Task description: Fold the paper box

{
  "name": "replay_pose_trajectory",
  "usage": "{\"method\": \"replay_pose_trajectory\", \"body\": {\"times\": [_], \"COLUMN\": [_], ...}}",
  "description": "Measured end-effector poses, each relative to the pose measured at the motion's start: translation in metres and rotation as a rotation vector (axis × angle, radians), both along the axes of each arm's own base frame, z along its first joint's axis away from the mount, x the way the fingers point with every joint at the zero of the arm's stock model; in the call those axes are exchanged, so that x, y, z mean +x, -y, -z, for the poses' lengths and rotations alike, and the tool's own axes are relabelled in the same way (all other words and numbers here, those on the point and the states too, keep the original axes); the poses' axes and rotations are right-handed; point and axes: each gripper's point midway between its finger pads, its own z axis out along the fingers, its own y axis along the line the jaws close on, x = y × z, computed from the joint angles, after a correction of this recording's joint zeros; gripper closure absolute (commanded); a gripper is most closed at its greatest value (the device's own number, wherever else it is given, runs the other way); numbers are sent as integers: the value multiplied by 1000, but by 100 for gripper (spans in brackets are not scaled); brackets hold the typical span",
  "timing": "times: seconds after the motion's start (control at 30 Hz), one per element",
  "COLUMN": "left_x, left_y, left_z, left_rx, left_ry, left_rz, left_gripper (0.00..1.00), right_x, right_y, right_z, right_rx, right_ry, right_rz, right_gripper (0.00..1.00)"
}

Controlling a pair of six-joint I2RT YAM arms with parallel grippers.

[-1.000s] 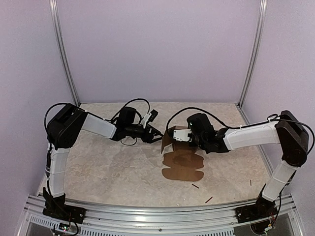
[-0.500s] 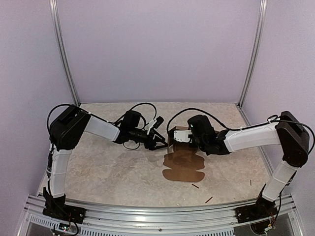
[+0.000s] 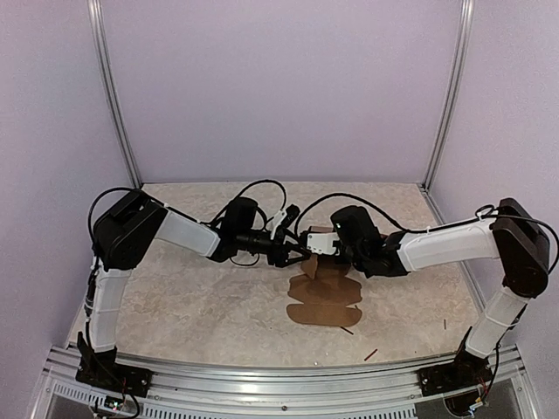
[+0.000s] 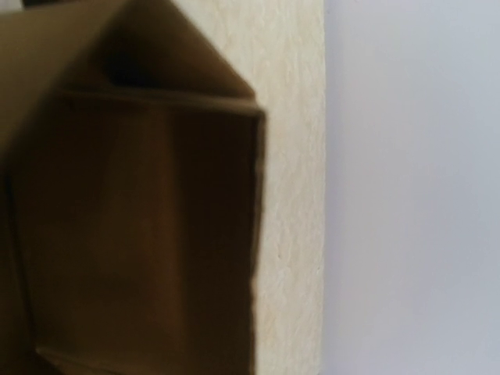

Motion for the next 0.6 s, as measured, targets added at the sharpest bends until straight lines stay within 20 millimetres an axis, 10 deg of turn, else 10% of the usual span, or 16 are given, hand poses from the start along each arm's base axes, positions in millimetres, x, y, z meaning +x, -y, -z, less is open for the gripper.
{"method": "replay_pose_trajectory", "body": {"times": [0.6], "left_x": [5], "left_y": [15], "left_z": [13], "left_rx": [-76], "left_ry": [76], "left_rz": [-107], "left_gripper": [42], "right_x": [-4], "right_y": [4], "right_z": [2], "right_rx": [20], "right_ry": [-23], "right_rz": [23], "right_gripper": [99]}}
